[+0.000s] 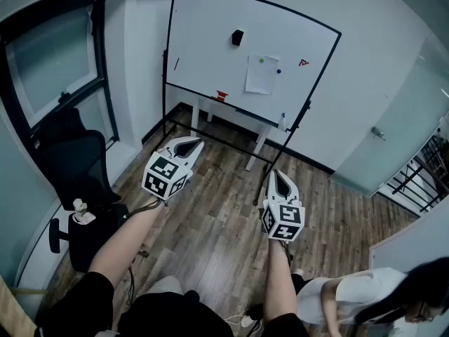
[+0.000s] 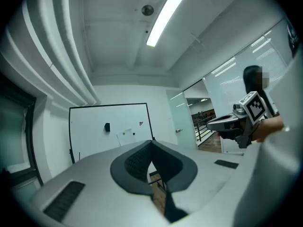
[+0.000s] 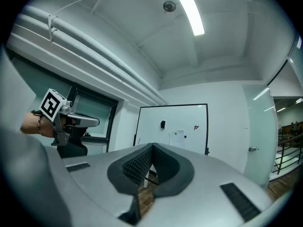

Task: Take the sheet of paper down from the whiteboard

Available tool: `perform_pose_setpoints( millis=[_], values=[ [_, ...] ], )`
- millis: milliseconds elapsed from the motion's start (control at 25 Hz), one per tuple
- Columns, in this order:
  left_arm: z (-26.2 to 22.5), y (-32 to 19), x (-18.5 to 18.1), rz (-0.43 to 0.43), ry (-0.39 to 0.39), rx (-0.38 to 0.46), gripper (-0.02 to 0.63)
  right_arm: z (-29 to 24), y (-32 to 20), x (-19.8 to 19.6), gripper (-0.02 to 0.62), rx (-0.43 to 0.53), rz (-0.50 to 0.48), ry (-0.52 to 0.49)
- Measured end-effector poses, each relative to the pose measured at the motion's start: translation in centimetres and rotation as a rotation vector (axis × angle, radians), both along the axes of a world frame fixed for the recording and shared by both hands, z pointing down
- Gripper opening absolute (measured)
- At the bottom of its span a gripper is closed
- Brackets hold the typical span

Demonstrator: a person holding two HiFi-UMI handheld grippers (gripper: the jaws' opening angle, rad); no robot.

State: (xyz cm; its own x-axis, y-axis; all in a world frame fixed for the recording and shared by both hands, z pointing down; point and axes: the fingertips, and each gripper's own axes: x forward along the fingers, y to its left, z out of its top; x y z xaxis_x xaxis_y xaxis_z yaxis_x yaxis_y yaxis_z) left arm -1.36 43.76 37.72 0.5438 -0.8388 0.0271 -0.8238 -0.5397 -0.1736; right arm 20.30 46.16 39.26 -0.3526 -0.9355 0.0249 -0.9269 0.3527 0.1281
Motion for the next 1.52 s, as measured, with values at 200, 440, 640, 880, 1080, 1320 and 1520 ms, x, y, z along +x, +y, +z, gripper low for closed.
perform_pose_setpoints(
  millis=[200, 440, 640, 880, 1080, 1320, 1520],
  values=[
    [0.6, -4.1, 0.3, 0.001, -0.001, 0.009, 0.021, 1.1, -4.3, 0.0, 0.023, -0.007, -0.003, -0.004],
    [2.0, -12.3, 0.1, 0.006, 0.006, 0.006, 0.021, 2.1, -12.0, -0.1, 0.023, -0.001, -0.001, -0.014],
    [2.2, -22.0, 0.0, 0.019, 0.018, 0.015, 0.021, 2.2, -21.2, -0.7, 0.023, 0.007, 0.008, -0.005],
    [1.5, -33.9, -0.5, 0.044, 0.013, 0.017, 0.021, 1.3, -32.5, -2.1, 0.023, 0.013, 0.02, 0.009],
    [1.2, -41.6, -1.3, 0.062, 0.002, 0.028, 0.021, 1.4, -39.9, -3.1, 0.023, 0.02, 0.039, 0.003],
    [1.1, -48.1, -1.4, 0.088, -0.012, 0.035, 0.021, 1.6, -45.9, -3.4, 0.023, 0.02, 0.066, -0.011],
    [1.7, -52.3, -1.0, 0.098, -0.005, 0.027, 0.021, 2.7, -49.6, -3.2, 0.023, 0.0, 0.083, -0.015]
  ],
)
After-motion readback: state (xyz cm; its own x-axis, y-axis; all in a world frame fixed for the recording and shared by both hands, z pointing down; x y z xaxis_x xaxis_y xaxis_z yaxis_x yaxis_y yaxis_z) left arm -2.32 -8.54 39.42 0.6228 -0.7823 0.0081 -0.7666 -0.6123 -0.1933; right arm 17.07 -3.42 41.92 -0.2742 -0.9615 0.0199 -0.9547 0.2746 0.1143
